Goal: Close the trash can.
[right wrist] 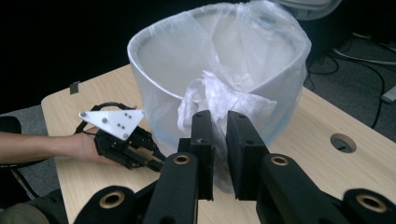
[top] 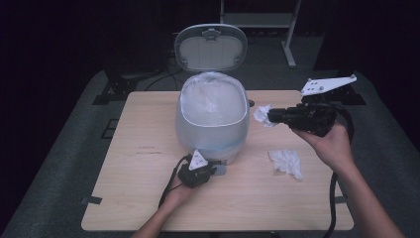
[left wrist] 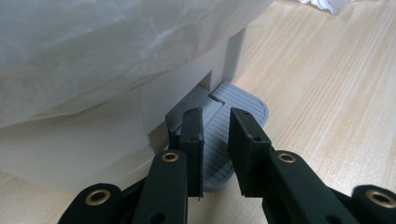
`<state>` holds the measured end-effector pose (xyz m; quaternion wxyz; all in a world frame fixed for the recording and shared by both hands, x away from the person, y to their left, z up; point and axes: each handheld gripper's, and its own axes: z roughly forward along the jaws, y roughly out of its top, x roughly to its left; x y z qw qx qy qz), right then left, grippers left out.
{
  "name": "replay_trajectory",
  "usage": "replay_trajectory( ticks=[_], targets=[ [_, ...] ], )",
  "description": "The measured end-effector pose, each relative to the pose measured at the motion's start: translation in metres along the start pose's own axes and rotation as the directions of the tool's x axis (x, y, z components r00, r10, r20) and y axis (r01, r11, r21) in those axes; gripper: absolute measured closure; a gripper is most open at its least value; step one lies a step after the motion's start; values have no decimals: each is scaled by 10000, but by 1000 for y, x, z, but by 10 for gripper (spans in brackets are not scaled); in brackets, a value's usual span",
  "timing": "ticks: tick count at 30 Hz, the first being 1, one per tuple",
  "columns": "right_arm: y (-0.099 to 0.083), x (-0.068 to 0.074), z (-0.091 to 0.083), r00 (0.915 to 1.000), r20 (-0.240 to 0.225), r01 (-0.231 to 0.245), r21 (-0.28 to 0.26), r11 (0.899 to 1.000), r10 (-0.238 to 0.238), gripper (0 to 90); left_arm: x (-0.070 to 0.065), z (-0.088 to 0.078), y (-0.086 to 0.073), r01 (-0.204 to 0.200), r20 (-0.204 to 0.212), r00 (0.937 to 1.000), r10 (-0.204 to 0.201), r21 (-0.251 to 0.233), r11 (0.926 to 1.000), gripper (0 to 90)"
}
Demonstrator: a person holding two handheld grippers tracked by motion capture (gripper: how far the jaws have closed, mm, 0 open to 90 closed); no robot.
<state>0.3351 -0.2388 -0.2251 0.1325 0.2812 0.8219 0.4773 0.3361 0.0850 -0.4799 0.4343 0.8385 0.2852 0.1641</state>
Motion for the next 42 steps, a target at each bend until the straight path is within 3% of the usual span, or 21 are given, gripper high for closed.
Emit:
replay_trajectory(
  ticks=[15,42],
  targets=[
    [35,5,10,9986,-286,441,32,9990,-440,808,0,0,0,16,-18,10000,-16,2,10000,755],
    [80,10,34,9959,-672,620,147,9980,-609,808,0,0,0,4,-25,10000,-4,15,10000,755]
  ],
)
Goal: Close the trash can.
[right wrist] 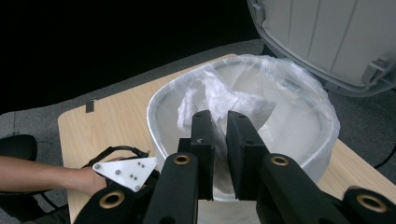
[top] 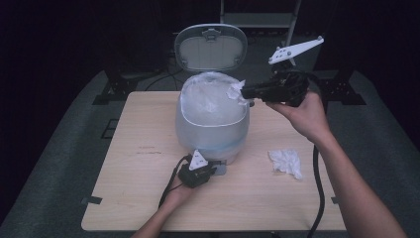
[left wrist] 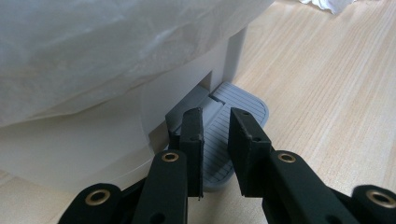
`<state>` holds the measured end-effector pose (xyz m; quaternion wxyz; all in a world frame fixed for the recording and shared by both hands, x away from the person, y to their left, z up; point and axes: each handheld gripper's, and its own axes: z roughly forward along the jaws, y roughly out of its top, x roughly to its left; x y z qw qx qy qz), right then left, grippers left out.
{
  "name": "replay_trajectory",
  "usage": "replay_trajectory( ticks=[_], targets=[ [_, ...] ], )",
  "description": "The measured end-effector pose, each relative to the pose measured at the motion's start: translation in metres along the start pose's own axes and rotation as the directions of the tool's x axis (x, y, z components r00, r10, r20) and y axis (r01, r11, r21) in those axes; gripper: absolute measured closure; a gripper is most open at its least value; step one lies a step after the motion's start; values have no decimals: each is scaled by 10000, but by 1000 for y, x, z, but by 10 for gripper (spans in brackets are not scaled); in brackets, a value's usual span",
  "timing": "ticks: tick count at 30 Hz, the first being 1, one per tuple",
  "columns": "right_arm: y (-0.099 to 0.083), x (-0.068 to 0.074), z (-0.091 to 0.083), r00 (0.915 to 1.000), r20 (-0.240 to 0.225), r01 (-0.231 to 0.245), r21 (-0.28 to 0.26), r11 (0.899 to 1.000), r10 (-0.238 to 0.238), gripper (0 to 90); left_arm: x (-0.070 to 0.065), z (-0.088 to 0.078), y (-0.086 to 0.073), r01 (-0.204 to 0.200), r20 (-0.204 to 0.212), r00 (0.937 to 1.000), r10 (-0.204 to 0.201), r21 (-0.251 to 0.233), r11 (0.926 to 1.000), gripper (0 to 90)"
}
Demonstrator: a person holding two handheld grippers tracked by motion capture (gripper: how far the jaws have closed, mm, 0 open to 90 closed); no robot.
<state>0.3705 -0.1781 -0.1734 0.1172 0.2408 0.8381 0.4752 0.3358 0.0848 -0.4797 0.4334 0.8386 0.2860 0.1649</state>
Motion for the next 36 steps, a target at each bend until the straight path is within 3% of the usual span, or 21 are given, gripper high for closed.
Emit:
replay_trajectory(
  ticks=[16,36],
  targets=[
    [17,-1,24,9999,-100,123,302,9995,-120,807,0,0,0,15,-7,10000,-15,-8,10000,755],
    [23,-5,52,9998,-188,58,613,9981,-46,804,0,0,0,7,-7,10000,-7,-4,10000,755]
  ],
)
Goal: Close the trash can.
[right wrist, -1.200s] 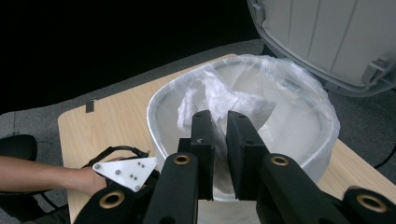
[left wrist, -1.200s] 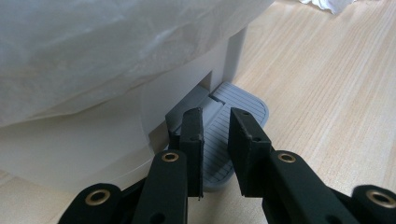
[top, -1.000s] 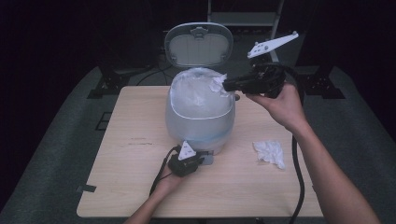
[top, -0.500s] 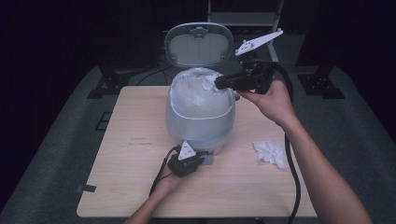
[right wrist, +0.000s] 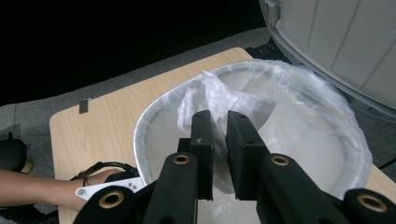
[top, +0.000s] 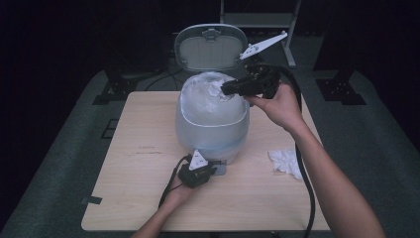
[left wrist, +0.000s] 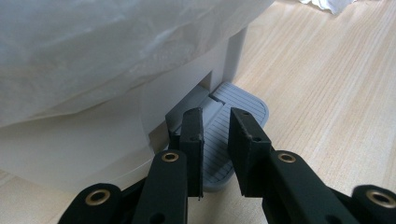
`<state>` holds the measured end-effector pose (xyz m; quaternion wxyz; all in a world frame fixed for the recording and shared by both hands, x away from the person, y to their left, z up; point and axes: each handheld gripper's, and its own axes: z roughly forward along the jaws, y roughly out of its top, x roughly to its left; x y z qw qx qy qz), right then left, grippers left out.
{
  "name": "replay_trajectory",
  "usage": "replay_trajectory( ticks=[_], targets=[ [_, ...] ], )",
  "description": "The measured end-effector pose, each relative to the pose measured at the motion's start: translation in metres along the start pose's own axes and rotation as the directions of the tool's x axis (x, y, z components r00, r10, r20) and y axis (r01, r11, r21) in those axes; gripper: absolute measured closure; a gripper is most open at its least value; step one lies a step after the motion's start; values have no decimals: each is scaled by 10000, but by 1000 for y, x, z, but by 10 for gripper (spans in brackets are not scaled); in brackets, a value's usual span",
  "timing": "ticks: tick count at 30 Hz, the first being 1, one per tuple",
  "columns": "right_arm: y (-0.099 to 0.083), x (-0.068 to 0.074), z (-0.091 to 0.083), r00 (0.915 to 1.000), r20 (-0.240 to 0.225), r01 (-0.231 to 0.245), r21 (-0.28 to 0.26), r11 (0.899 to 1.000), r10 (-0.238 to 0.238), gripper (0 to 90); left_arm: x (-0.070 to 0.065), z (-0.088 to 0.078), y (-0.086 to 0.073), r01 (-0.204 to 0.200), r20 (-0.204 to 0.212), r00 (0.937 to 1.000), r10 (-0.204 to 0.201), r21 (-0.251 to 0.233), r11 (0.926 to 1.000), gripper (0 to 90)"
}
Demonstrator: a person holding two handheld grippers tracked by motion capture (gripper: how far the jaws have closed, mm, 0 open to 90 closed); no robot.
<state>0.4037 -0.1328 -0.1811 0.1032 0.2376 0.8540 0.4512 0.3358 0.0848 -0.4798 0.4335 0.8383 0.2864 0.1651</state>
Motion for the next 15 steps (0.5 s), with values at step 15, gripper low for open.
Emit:
replay_trajectory(
  ticks=[15],
  targets=[
    [3,-1,15,9999,-149,-17,170,9999,20,801,0,0,0,-3,2,10000,3,1,10000,755]
  ],
)
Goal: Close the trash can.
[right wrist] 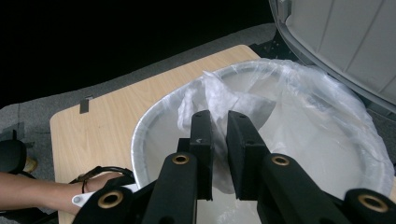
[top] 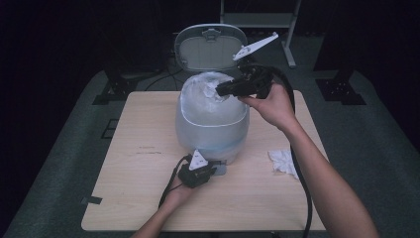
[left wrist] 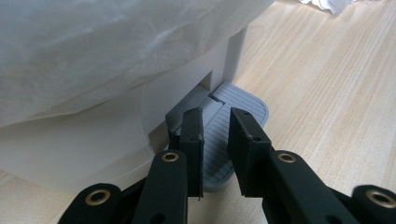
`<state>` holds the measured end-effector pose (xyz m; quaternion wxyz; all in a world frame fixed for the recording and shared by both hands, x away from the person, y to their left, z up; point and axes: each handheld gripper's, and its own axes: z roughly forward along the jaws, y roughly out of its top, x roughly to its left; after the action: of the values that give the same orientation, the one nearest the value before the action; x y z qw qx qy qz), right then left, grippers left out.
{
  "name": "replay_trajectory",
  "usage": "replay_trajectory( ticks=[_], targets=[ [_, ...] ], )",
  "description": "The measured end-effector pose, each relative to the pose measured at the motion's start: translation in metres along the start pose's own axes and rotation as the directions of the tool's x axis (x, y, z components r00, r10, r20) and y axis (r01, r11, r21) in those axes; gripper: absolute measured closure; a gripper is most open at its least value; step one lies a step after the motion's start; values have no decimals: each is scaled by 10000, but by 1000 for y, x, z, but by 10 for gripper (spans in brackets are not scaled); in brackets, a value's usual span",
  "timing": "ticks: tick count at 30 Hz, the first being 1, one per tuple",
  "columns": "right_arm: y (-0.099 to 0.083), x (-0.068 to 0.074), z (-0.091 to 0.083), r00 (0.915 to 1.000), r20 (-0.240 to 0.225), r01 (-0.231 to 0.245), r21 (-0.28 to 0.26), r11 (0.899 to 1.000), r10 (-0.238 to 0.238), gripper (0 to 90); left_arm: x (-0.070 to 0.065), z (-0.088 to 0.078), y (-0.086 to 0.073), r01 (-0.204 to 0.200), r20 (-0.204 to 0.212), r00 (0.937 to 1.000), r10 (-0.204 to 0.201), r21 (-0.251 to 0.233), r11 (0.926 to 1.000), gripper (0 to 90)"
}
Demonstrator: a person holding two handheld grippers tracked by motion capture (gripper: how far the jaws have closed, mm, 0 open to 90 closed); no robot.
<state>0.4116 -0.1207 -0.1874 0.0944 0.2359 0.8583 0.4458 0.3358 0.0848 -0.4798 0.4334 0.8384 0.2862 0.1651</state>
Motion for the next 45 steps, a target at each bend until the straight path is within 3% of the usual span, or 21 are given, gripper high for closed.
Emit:
replay_trajectory(
  ticks=[14,18,32,45],
  targets=[
    [2,-2,14,9999,-108,-26,135,9999,27,796,0,0,0,11,9,10000,-11,1,10000,756],
    [3,-2,17,10000,-49,-67,128,9999,68,755,0,0,0,9,8,10000,-9,-3,10000,755],
    [1,-3,14,9999,-36,-162,57,9999,162,678,0,0,0,-8,-6,10000,8,0,10000,755],
    [-6,-4,7,9998,-29,-186,-64,9998,185,664,0,0,0,-12,-12,10000,12,2,10000,755]
  ],
)
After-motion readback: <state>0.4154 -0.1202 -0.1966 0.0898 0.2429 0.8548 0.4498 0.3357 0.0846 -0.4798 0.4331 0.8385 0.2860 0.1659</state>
